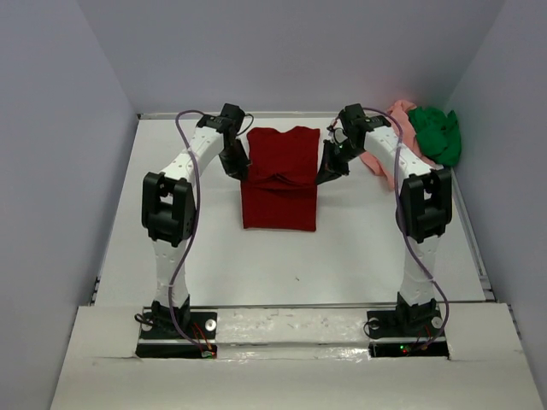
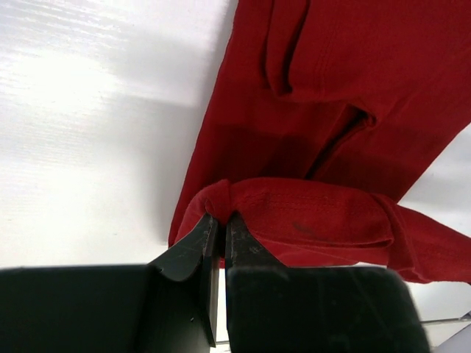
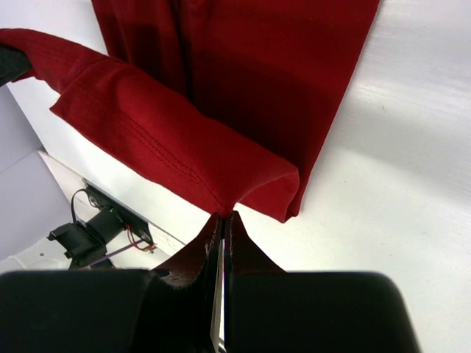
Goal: Fold and stack the t-shirts
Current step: Fold the folded rectangular tshirt in 1/3 of the way
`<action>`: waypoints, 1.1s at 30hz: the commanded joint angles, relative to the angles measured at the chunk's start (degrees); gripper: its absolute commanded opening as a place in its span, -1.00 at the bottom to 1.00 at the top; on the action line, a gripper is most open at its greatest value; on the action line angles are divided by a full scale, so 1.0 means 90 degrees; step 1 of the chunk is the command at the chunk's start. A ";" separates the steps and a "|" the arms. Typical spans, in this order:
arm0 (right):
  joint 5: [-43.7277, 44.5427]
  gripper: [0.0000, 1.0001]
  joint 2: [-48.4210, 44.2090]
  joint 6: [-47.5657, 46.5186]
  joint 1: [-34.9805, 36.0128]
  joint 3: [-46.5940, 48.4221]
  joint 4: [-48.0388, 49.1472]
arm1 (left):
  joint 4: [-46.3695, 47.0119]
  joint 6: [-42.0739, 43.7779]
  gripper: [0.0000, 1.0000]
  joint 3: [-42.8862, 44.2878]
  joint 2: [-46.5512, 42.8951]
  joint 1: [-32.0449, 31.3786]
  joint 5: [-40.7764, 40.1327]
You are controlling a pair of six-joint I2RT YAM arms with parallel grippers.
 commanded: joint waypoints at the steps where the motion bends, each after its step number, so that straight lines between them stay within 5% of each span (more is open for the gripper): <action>1: -0.0029 -1.00 0.0091 -0.0167 -0.0107 0.0267 -0.0107 | -0.0169 0.0261 -1.00 0.0381 0.0119 0.0056 0.0076; 33: 0.0312 -1.00 0.0989 -0.0274 -0.0224 0.0628 0.0665 | 0.0437 0.0486 -1.00 0.0977 0.1028 -0.0051 0.0300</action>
